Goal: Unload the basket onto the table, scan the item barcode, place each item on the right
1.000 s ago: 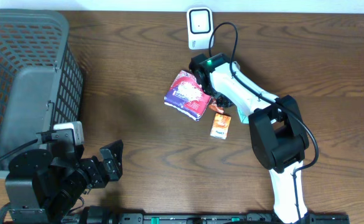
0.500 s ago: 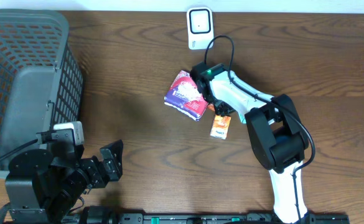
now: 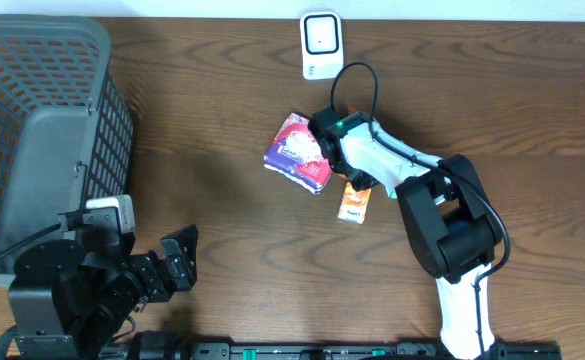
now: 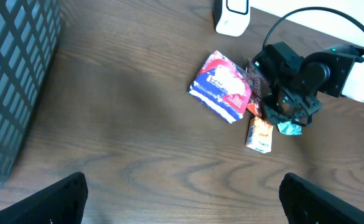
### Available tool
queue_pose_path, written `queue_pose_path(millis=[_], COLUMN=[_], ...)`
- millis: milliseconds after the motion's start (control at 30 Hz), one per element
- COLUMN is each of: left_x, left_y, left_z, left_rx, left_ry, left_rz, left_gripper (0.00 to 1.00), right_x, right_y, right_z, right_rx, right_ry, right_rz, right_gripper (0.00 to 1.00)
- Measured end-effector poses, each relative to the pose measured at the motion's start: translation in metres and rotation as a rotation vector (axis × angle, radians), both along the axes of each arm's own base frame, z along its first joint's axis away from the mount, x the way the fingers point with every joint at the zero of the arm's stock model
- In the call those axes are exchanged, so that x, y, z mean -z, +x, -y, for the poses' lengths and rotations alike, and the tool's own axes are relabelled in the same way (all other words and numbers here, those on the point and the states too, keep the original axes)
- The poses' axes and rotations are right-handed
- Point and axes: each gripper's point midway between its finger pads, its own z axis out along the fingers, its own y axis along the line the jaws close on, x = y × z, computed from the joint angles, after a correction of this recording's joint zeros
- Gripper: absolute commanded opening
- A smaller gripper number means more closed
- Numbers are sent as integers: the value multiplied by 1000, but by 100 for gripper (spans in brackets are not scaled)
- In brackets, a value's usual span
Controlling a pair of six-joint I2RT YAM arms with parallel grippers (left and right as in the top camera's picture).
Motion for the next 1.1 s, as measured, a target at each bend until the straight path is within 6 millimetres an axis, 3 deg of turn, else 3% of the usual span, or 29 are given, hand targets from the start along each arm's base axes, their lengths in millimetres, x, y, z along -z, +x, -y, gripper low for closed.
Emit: queue_pose_path(millis=[67, 200, 267, 500, 767, 900, 1100], left_x=[0, 0, 0, 0, 0, 0, 0], left_y=[0, 0, 0, 0, 0, 0, 0], left_z=[0, 0, 0, 0, 0, 0, 0], left_rx=[0, 0, 0, 0, 0, 0, 0], left_ry=[0, 0, 0, 0, 0, 0, 0], left_rz=[0, 0, 0, 0, 0, 0, 0], left_gripper=[98, 98, 98, 98, 98, 98, 98], right_x=[2, 1, 0, -9, -22, -31, -29], right_y=[-1, -1, -1, 8, 13, 12, 8], right_z=[0, 2, 3, -13, -40, -37, -14], right_rx=[-5, 5, 15, 80, 108, 133, 198], right_ry=[5, 5, 21, 267, 876, 1138, 1407], right_rz=[-5, -9, -22, -121, -320, -368, -354], right_gripper=[16, 14, 2, 1, 1, 1, 1])
